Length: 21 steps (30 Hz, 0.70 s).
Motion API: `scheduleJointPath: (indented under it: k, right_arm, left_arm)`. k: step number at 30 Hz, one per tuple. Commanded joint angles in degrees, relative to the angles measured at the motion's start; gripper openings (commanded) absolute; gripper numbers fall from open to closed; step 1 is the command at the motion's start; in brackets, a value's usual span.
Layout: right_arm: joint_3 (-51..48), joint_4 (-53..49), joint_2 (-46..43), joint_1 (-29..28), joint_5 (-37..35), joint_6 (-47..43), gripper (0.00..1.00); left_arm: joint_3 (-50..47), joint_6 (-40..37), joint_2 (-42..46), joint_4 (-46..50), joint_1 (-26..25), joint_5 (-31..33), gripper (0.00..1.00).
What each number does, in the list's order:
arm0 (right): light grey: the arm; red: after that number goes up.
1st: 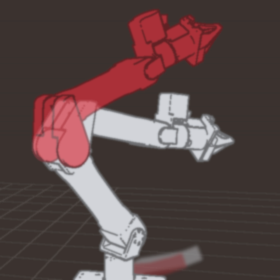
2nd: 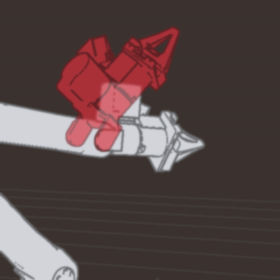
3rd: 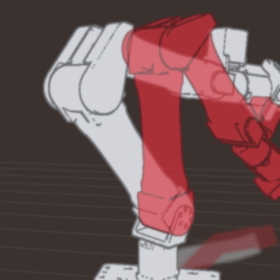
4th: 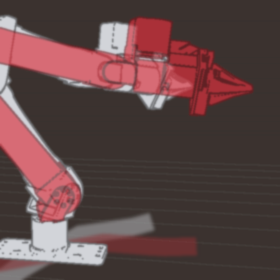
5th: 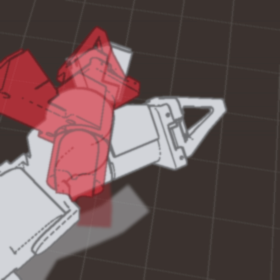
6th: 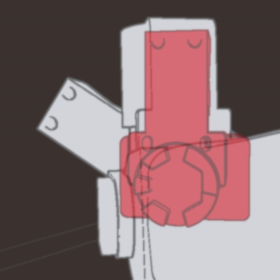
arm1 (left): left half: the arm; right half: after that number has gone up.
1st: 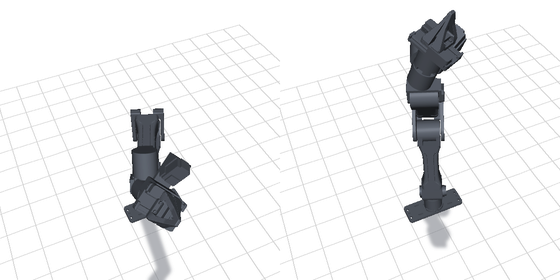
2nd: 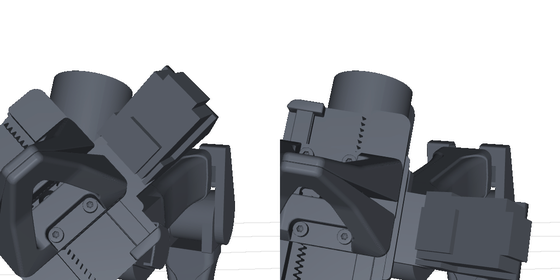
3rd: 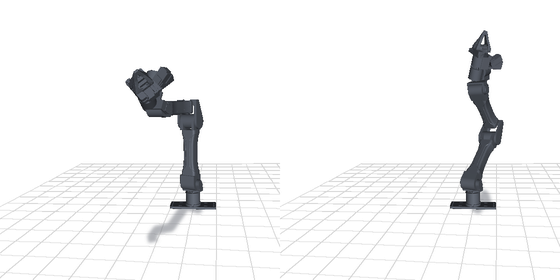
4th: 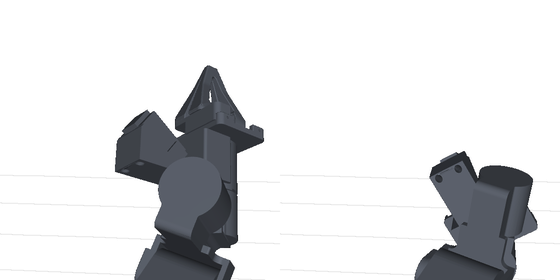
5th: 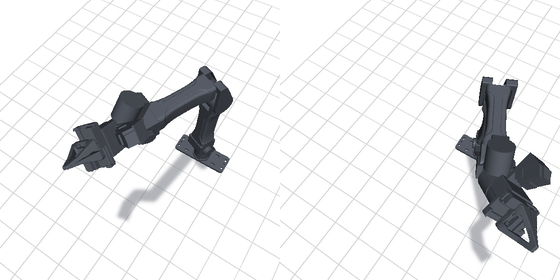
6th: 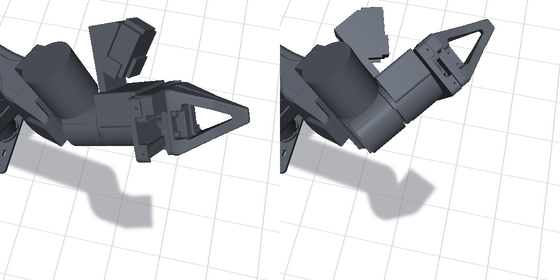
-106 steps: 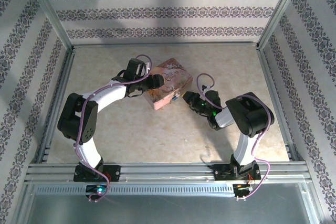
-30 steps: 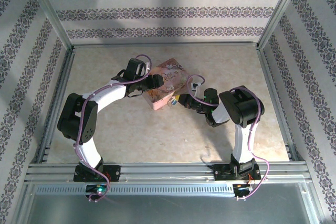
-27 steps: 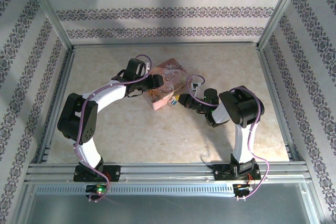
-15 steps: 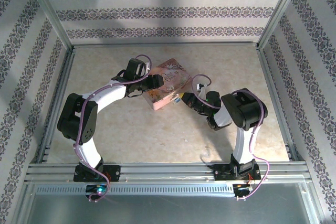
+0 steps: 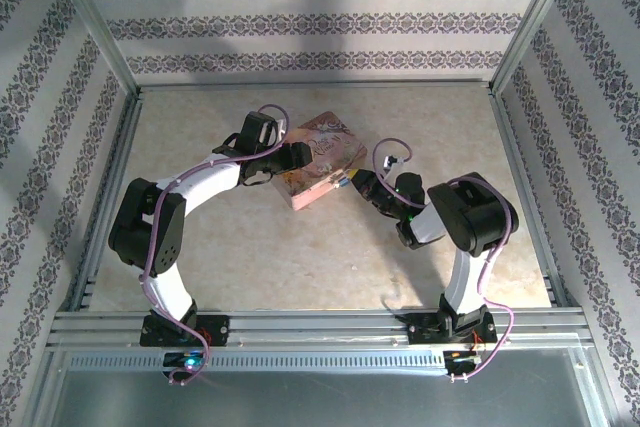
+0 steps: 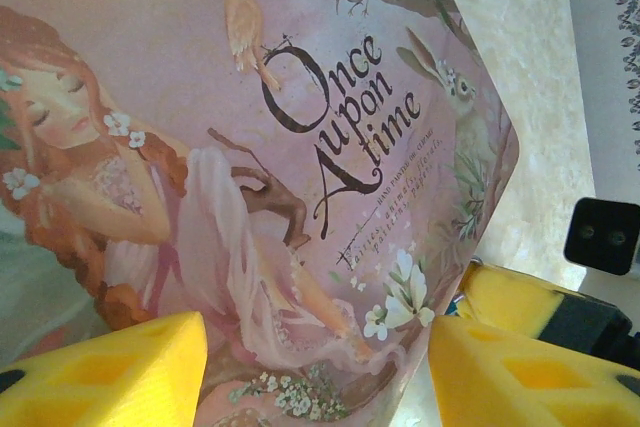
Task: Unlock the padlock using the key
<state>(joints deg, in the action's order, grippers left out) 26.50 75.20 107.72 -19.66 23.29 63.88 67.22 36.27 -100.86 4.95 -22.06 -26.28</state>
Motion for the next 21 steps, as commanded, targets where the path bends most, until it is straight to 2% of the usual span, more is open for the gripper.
scheduleJointPath:
  k: [1,6,10,15,21]
  right_arm:
    - [-1.05,0.08,-2.52,-0.12,-1.05,-2.35,0.0]
    - [-1.66,-4.44,-6.39,0.39,-0.77,-5.09,0.0]
    - [-1.9,-11.25,-11.93,0.67,-0.21,-8.45,0.0]
    - [-1.91,-23.17,-20.92,1.72,-0.09,-14.11,0.0]
    - [1.74,-44.93,-33.34,2.58,0.29,-24.31,0.0]
  left_arm:
    - [0.46,-0.26,0.84,5.95,-0.64,0.88,0.61]
    - [1.97,0.28,1.53,5.0,-0.66,0.34,0.63]
    - [4.11,-1.6,3.16,5.43,-0.53,2.47,0.67]
    - [5.22,-6.47,7.1,6.03,-0.35,9.84,0.72]
    - [1.81,-12.44,14.13,3.55,0.07,19.34,0.82]
